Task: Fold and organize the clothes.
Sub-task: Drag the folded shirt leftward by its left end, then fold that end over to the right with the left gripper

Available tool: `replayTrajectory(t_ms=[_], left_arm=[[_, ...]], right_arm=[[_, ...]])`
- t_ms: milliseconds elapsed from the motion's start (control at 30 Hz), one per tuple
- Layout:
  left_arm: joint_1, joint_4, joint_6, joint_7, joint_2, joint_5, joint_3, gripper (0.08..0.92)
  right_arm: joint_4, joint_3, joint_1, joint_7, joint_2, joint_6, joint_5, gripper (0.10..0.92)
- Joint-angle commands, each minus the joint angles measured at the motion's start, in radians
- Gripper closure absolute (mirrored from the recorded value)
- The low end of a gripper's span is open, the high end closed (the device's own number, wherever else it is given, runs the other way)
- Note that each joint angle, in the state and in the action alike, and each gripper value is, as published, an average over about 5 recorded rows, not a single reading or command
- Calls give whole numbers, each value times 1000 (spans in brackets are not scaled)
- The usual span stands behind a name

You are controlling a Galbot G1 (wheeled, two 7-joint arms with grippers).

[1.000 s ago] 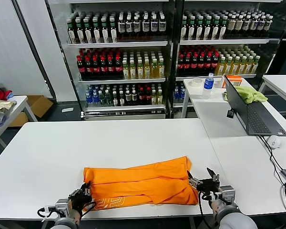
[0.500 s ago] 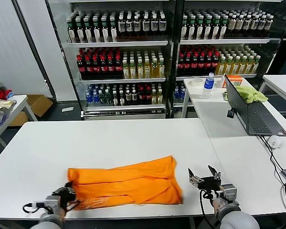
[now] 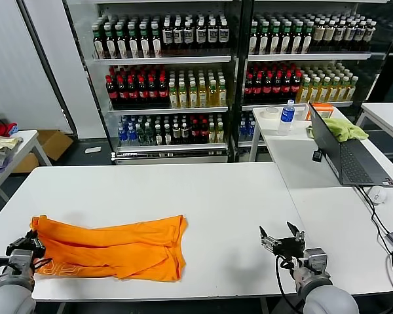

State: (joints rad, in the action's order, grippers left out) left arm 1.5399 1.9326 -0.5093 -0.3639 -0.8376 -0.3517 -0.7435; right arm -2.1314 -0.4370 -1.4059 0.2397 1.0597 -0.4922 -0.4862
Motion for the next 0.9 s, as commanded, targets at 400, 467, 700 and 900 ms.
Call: replayTrajectory(t_ms=[400, 467, 700, 900], left_arm=[[-130, 312, -68, 39, -97, -324, 323, 904], [-159, 301, -68, 46, -115, -336, 355, 904], [-246, 233, -67, 52, -182, -344, 461, 904], [-278, 209, -68, 49, -219, -343, 516, 904]], right_arm=[[3, -25, -16, 1, 12, 4, 5, 203], [4, -28, -17, 1, 13, 3, 6, 203], [2, -37, -22, 3, 14, 0, 7, 203], [3, -43, -27, 5, 13, -1, 8, 203]])
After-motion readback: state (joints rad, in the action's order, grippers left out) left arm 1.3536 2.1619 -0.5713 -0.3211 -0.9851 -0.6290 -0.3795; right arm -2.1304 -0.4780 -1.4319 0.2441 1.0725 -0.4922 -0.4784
